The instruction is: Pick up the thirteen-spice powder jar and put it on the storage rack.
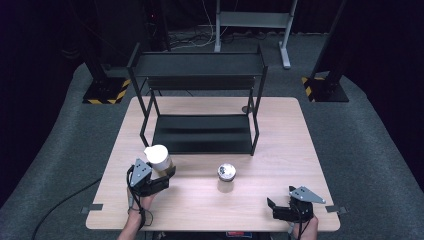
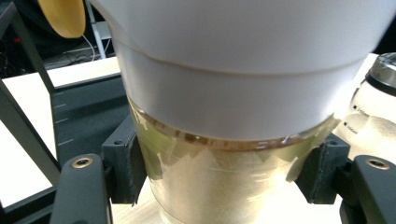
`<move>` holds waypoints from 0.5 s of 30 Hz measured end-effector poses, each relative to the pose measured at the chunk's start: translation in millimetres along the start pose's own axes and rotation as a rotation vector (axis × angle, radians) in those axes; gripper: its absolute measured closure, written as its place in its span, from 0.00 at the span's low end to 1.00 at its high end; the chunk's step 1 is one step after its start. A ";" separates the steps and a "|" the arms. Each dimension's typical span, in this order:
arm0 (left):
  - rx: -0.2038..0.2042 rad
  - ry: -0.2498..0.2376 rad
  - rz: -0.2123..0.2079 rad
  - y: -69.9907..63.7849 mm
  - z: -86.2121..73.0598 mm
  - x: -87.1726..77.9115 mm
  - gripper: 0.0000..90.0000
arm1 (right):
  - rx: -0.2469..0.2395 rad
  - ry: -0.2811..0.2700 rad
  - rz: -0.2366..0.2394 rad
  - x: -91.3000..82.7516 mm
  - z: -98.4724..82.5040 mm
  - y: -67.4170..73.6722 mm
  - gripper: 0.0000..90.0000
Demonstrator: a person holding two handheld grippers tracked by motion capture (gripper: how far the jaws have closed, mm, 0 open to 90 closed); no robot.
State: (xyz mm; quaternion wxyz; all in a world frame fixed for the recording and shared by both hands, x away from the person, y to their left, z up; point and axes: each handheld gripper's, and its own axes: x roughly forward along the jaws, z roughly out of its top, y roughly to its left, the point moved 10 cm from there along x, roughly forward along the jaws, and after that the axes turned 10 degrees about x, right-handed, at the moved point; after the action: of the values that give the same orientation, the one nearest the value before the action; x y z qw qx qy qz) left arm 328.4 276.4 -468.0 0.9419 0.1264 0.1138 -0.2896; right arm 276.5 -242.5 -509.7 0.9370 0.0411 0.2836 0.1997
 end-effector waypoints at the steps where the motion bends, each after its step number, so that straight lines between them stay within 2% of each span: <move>1: 0.004 0.002 0.000 0.5 0.5 0.6 0.33 | 0.000 0.000 0.001 0.0 0.0 -0.1 0.03; 15: -0.003 0.002 0.011 10.9 8.0 9.3 0.33 | -0.001 0.001 -0.002 0.1 0.0 0.2 0.03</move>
State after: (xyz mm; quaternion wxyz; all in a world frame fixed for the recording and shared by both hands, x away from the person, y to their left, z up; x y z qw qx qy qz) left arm 343.3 277.9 -461.3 0.9435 0.1260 0.1147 -0.2842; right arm 276.4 -242.3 -509.7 0.9371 0.0403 0.2838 0.1991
